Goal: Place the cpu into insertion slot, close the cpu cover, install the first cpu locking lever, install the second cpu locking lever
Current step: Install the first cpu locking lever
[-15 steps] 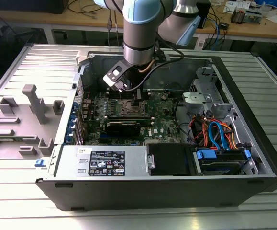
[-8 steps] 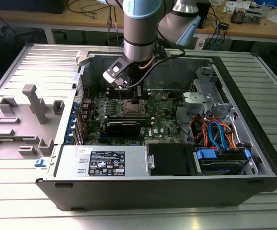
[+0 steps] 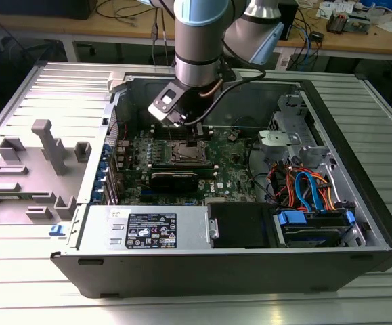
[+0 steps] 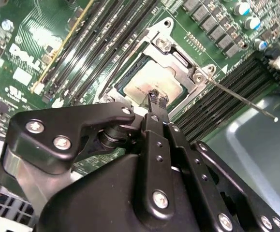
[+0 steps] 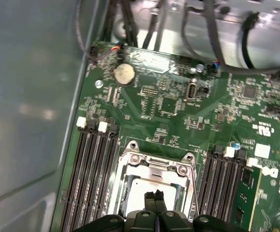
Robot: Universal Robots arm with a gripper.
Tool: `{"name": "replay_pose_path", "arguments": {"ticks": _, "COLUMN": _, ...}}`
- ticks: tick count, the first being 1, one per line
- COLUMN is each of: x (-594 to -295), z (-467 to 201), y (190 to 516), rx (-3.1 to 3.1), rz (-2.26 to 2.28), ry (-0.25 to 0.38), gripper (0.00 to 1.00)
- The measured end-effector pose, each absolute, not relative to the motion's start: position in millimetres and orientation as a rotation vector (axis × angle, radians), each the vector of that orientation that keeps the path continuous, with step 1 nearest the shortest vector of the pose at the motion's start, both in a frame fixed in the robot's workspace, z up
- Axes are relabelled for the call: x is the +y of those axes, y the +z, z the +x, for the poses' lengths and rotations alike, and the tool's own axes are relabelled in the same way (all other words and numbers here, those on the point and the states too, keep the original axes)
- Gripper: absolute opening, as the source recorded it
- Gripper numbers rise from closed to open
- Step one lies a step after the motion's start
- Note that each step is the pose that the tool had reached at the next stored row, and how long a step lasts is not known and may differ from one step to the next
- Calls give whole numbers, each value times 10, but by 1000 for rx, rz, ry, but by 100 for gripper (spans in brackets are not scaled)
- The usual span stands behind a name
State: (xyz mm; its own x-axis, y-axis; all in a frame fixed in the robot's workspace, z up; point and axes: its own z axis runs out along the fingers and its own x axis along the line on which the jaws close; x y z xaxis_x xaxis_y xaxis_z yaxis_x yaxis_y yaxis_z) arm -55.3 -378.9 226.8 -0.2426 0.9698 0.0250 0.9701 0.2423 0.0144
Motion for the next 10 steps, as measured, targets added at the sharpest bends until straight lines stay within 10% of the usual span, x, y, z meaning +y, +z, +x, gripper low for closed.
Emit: {"name": "replay_pose_path", "arguments": {"ticks": 10, "x": -3789, "z": -556, "y": 2358, "rx": -2575, "rz": -1777, "ry": -41, "gripper": 11}}
